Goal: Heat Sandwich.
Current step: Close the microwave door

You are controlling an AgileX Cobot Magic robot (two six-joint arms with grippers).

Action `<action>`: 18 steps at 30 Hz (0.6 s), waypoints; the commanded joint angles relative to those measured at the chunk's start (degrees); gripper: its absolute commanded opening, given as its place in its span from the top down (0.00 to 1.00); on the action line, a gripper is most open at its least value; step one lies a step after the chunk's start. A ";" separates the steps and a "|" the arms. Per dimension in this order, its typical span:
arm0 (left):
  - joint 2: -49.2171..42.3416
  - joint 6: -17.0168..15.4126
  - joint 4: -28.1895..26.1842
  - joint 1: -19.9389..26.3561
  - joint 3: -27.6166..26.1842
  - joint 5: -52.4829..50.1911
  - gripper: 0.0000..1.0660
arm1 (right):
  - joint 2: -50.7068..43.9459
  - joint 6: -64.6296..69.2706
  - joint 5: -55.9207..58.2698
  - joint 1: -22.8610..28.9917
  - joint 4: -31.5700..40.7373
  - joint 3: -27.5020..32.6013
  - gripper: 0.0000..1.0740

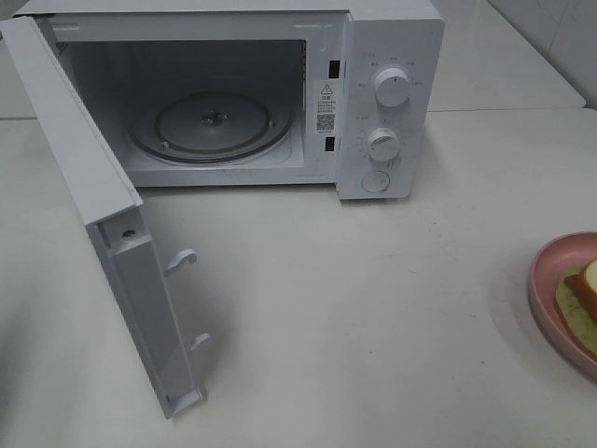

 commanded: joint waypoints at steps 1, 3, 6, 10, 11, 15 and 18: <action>2.86 0.06 0.17 0.06 1.95 -9.91 1.00 | -1.66 -0.57 -0.86 -0.34 0.11 0.06 0.29; 5.84 0.06 0.74 0.00 3.04 -15.01 1.00 | -1.66 -0.57 -0.86 -0.34 0.11 0.06 0.29; 11.34 0.06 2.69 -0.06 3.32 -20.63 1.00 | -1.66 -0.57 -0.86 -0.34 0.11 0.06 0.29; 19.82 -2.23 7.73 -0.11 3.27 -28.30 1.00 | -1.66 -0.57 -0.86 -0.34 0.11 0.06 0.29; 19.82 -2.23 7.73 -0.11 3.27 -28.30 1.00 | -1.66 -0.57 -0.86 -0.34 0.11 0.06 0.29; 25.78 -5.56 11.52 -0.11 2.75 -32.89 1.00 | -1.66 -0.57 -0.86 -0.34 0.11 0.06 0.29; 31.34 -7.10 17.07 -0.11 1.66 -36.67 1.00 | -1.66 -0.57 -0.86 -0.34 0.11 0.06 0.29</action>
